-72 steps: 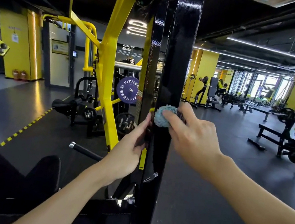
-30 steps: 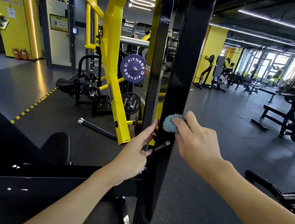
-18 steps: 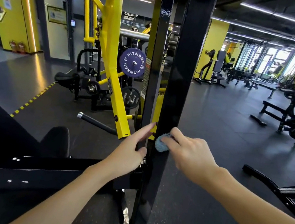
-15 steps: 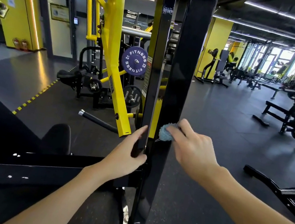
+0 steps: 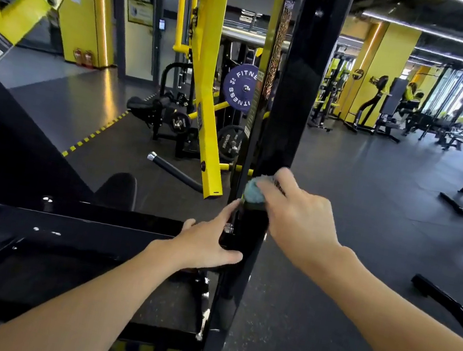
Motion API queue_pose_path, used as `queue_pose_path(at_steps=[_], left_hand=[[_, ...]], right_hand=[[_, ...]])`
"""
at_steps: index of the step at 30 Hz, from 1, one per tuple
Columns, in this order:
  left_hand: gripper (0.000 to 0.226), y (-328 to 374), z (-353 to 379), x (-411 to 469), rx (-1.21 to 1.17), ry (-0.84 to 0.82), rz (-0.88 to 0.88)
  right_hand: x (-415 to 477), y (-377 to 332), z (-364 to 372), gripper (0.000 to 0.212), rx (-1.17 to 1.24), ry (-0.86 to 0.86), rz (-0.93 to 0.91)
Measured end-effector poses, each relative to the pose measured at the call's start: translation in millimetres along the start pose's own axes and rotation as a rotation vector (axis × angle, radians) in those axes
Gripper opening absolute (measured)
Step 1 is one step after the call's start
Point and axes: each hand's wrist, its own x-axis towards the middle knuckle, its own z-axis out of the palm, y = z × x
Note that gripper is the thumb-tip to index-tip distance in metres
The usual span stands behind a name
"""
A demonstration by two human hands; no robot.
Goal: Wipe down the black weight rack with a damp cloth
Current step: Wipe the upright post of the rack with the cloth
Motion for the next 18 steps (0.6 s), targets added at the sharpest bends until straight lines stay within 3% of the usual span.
queue_pose_path(at_steps=[2, 7, 11, 15, 18], left_hand=[[0.104, -6.9, 5.5, 0.8, 0.035, 0.026, 0.009], [0.103, -8.0, 16.5, 1.7, 0.231, 0.191, 0.117], [0.093, -19.2, 28.5, 8.4, 0.305, 0.356, 0.252], [0.084, -26.6, 44.9, 16.4, 0.358, 0.58, 0.351], [0.083, -30.7, 54.4, 19.2, 0.442, 0.641, 0.353]], right_hand=[[5.6, -3.1, -0.2, 0.037, 0.03, 0.051, 0.115], [-5.2, -9.6, 11.8, 0.043, -0.078, 0.04, -0.074], [7.7, -3.5, 16.1, 0.043, -0.066, 0.211, 0.074], [-8.7, -3.4, 43.6, 0.044, -0.208, 0.259, -0.117], [-7.6, -1.9, 51.0, 0.037, -0.232, 0.39, -0.033]])
